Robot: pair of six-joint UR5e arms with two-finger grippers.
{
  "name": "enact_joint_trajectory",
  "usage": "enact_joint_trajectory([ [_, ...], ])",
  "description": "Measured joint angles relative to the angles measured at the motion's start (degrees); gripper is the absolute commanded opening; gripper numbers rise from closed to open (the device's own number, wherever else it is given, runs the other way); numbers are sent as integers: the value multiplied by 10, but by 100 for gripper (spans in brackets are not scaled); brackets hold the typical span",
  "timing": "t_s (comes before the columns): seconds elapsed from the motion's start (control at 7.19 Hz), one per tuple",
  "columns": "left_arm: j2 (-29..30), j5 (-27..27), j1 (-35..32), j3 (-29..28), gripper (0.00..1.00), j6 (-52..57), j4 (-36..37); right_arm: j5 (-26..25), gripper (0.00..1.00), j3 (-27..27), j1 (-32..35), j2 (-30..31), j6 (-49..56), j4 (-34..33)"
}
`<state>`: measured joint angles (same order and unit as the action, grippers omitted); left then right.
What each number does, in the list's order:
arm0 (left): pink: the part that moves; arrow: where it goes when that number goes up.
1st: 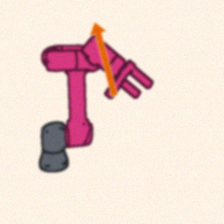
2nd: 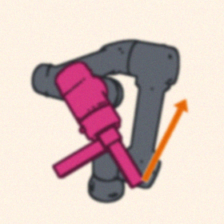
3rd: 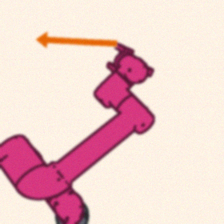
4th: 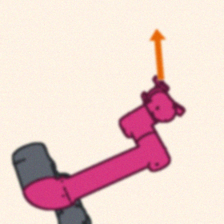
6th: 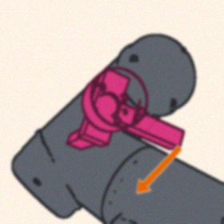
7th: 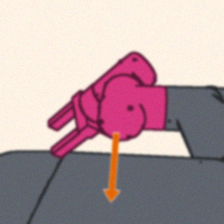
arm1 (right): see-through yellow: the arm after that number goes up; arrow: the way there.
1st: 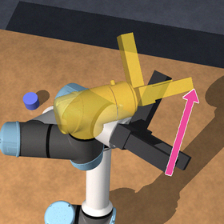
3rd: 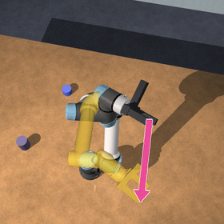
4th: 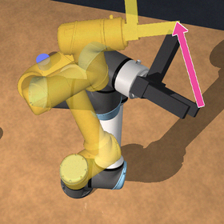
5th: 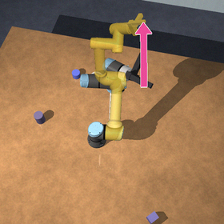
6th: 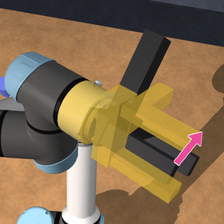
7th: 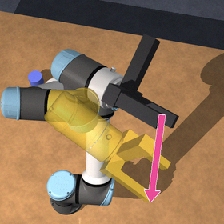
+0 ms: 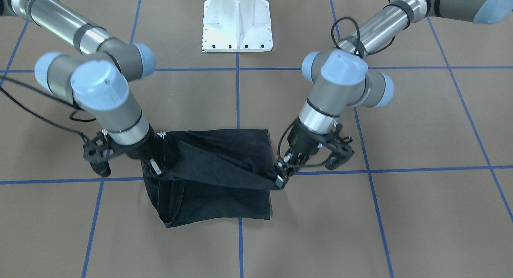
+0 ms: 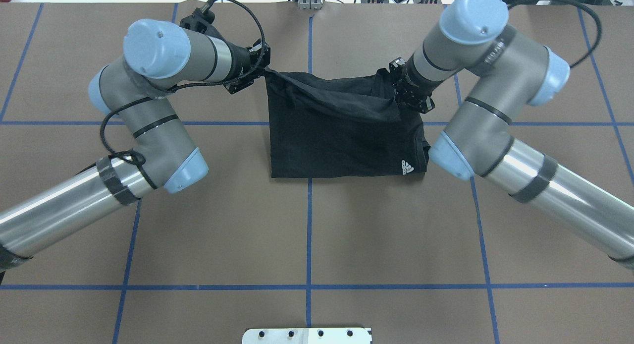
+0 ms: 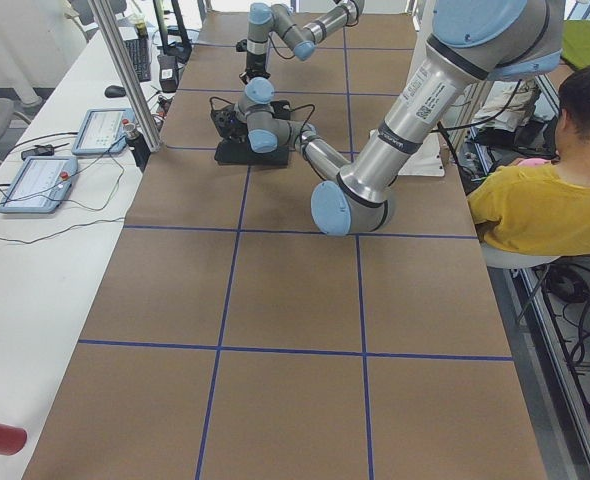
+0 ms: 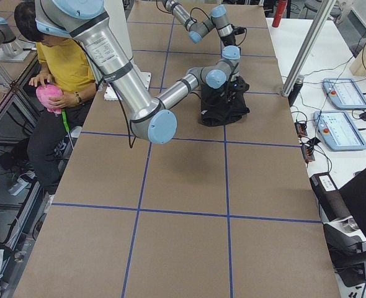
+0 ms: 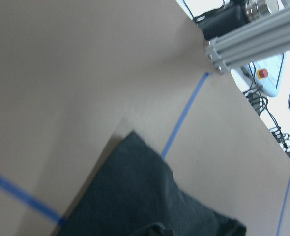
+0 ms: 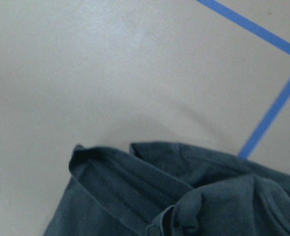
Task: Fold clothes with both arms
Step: 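Fold the near half over toward the far edge with both grippers, then raise the left gripper away while the right gripper presses the folded shirt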
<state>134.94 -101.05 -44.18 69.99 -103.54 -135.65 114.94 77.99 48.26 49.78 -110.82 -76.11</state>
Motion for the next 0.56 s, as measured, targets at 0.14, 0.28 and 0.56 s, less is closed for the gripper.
enact_joint_trajectory([
  [0.14, 33, 1, -15, -80, 100, 34, -42, -1, 100, -87, 13, -20, 30, 69],
  [0.28, 50, 2, -28, -126, 100, 53, -69, 5, 100, -140, 24, -29, 46, 126],
  [0.56, 61, 2, -39, -149, 100, 71, -86, 39, 100, -159, 47, -37, 54, 160],
])
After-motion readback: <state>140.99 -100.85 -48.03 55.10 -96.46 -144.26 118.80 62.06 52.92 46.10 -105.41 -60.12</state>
